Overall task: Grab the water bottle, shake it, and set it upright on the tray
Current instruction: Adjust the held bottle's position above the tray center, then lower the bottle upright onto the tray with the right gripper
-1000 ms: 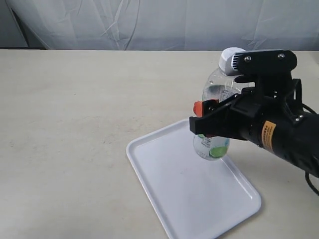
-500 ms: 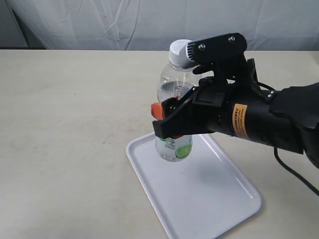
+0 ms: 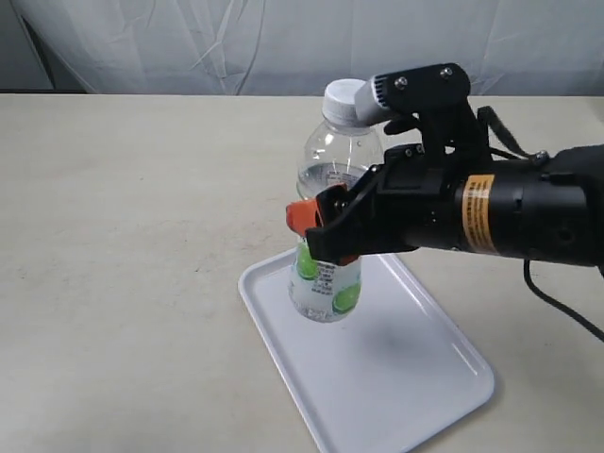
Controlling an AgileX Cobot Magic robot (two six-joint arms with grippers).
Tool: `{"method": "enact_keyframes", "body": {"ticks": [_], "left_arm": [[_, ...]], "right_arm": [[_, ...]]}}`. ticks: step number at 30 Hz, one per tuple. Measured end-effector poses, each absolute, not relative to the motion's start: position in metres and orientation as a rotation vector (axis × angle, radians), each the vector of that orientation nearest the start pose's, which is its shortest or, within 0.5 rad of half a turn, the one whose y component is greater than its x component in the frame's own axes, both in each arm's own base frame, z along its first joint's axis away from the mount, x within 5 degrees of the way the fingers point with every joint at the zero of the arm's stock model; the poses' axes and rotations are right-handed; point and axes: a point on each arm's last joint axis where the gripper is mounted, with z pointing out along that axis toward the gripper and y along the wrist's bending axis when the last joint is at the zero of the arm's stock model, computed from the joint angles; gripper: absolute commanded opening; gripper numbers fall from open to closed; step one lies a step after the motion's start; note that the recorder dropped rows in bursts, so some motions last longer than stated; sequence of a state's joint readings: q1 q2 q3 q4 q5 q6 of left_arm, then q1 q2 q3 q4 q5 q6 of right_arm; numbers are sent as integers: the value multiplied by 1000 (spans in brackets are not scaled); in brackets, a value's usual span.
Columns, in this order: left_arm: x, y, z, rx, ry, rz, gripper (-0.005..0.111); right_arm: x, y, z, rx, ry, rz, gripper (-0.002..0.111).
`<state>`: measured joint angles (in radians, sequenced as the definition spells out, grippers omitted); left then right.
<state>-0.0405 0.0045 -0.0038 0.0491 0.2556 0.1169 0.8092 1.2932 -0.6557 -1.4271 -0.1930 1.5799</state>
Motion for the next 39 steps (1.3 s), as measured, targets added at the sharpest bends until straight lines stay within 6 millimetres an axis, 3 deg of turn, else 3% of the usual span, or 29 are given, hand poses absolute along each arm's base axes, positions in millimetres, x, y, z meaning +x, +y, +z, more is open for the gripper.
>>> {"method": "enact_keyframes", "body": {"ticks": [6,17,27,30,36,39], "left_arm": [[55,-1,191,169,1732,102,0],[55,-1,191,169,1732,102,0],[55,-1,191,169,1732,102,0],[55,-1,191,169,1732,102,0],[55,-1,191,169,1732,102,0],[55,-1,191,169,1732,102,0]], "right_arm": [[167,195,238,-829,1839,812,-1],[164,180,174,-966,1848,590,-1],[169,188,161,-984,1787,611,-1],[170,188,161,-967,1795,614,13],[171,188,160,-926,1815,622,65],[171,188,160,-922,1817,624,68]]}}
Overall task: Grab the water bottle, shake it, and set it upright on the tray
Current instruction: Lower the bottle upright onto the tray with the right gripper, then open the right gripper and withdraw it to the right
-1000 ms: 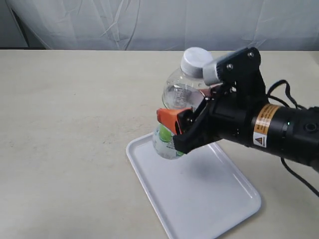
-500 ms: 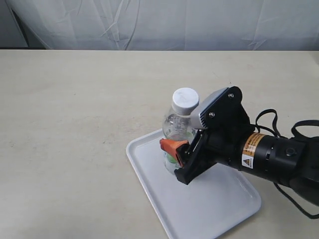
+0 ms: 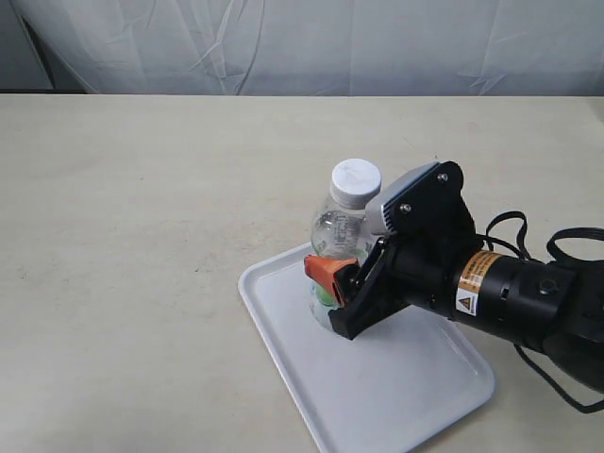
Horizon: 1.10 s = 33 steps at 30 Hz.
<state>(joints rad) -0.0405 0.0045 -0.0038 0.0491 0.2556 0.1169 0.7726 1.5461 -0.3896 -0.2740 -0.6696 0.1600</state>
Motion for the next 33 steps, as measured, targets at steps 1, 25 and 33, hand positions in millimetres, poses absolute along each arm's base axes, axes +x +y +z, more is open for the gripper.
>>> {"method": "enact_keyframes", "body": {"ticks": [1,25,33], "left_arm": [[55,-1,191,169,1732,102,0],[55,-1,191,169,1732,102,0],[55,-1,191,169,1732,102,0]], "right_arm": [[171,188,160,-922,1817,624,68],[172,186,162,-815,1883,667,94],[166,180,159,-836,1907,653,94]]}}
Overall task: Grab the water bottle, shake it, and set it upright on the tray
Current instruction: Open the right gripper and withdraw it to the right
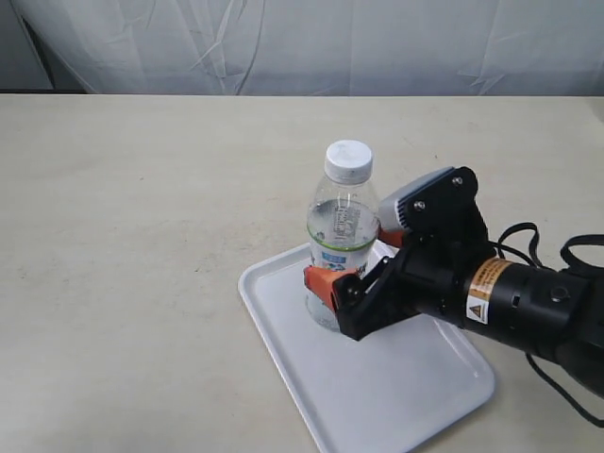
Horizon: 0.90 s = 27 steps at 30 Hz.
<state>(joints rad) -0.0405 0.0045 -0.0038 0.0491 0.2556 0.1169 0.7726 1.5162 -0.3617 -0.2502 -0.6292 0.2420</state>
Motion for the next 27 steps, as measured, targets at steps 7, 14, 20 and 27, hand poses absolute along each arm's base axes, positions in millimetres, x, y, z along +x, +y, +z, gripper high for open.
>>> {"method": "enact_keyframes", "body": {"ticks": [7,14,20,27], "left_arm": [[55,-1,191,169,1732,102,0],[55,-1,191,169,1732,102,0],[55,-1,191,169,1732,102,0],[55,-1,191,169,1732,102,0]], "right_arm": [[146,161,164,-820,1894,662,94],[121,135,172,-680,1968,737,72],[102,115,181,-622,2016,756,3],[93,97,193,-514,2040,730,1]]}}
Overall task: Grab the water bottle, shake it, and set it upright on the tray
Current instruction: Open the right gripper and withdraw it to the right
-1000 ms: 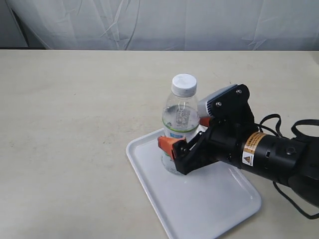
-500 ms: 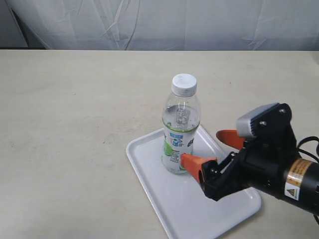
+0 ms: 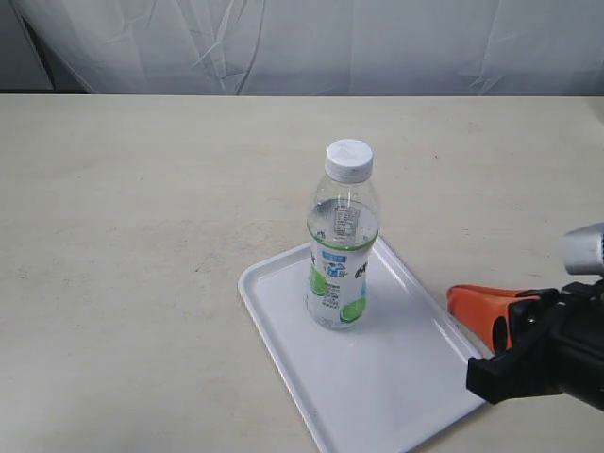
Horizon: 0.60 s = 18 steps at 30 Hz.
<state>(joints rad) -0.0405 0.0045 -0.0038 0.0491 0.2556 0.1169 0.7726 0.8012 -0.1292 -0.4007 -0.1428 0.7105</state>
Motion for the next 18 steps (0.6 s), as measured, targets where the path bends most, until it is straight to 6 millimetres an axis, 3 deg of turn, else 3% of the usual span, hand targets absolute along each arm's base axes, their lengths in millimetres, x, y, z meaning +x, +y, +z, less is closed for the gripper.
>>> {"method": "enact_keyframes", "body": {"ticks": [5,18], "left_arm": [[55,-1,191,169,1732,102,0],[55,-1,191,169,1732,102,0]], "right_arm": [[88,92,204,-470,1964,776,1],[88,85,211,-443,1908,746,1]]}}
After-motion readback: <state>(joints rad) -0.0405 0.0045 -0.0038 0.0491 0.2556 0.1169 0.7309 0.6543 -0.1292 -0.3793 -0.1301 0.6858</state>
